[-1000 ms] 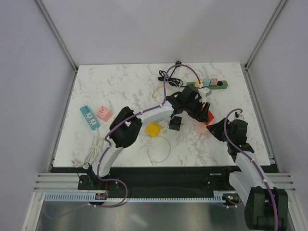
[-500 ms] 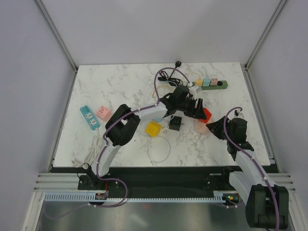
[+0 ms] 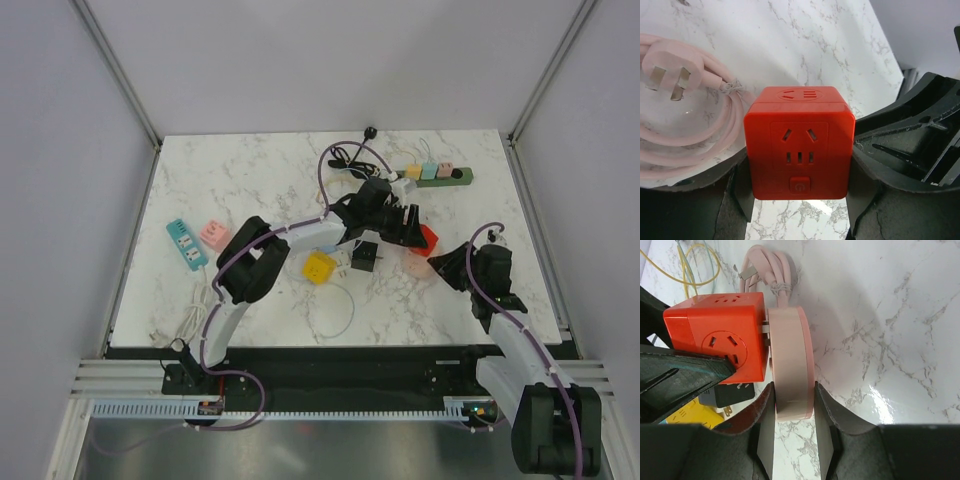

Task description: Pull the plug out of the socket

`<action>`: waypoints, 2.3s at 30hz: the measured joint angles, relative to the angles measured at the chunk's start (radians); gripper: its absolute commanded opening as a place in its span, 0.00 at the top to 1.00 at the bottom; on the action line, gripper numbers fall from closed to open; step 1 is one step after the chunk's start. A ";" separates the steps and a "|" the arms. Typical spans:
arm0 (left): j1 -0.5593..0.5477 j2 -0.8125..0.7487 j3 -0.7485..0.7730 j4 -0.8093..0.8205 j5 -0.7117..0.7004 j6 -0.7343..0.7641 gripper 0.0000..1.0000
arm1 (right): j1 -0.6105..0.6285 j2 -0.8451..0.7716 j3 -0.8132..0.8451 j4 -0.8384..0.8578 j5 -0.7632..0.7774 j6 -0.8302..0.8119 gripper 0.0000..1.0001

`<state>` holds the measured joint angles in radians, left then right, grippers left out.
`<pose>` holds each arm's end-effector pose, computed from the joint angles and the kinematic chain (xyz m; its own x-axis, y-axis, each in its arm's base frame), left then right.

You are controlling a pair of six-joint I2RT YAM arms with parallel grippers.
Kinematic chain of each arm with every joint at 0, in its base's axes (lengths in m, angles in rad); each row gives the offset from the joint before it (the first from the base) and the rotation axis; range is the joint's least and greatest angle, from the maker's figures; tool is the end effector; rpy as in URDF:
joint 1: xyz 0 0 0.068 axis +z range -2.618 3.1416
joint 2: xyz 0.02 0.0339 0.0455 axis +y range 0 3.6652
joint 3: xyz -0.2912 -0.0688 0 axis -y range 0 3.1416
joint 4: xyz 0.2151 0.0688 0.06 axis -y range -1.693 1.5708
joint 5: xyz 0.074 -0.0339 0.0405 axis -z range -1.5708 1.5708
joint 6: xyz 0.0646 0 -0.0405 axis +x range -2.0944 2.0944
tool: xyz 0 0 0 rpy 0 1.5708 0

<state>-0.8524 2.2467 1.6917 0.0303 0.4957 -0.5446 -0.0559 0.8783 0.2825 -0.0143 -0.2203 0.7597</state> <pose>0.3256 -0.4191 0.2128 -0.7655 0.1832 -0.6168 0.6274 0.4255 -0.6522 0.1586 0.0053 0.1881 -0.5004 0.7011 -0.5080 0.3039 0.6916 0.6552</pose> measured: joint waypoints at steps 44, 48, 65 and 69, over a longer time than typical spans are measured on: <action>-0.064 -0.703 -0.645 -0.396 -0.383 0.216 0.92 | -0.007 -0.145 0.150 -0.473 0.426 0.174 0.82; -0.064 -0.679 -0.646 -0.390 -0.414 0.214 0.80 | -0.007 -0.160 0.151 -0.496 0.438 0.195 0.76; -0.064 -0.592 -0.650 -0.364 -0.469 0.202 0.20 | -0.013 -0.123 0.174 -0.609 0.470 0.169 0.29; -0.064 -0.623 -0.650 -0.365 -0.470 0.202 0.00 | -0.014 -0.124 0.174 -0.655 0.465 0.149 0.07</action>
<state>-0.9165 1.6238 1.0420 -0.3351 0.0261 -0.3428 -0.0696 0.7540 0.4561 -0.6693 0.2451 0.9085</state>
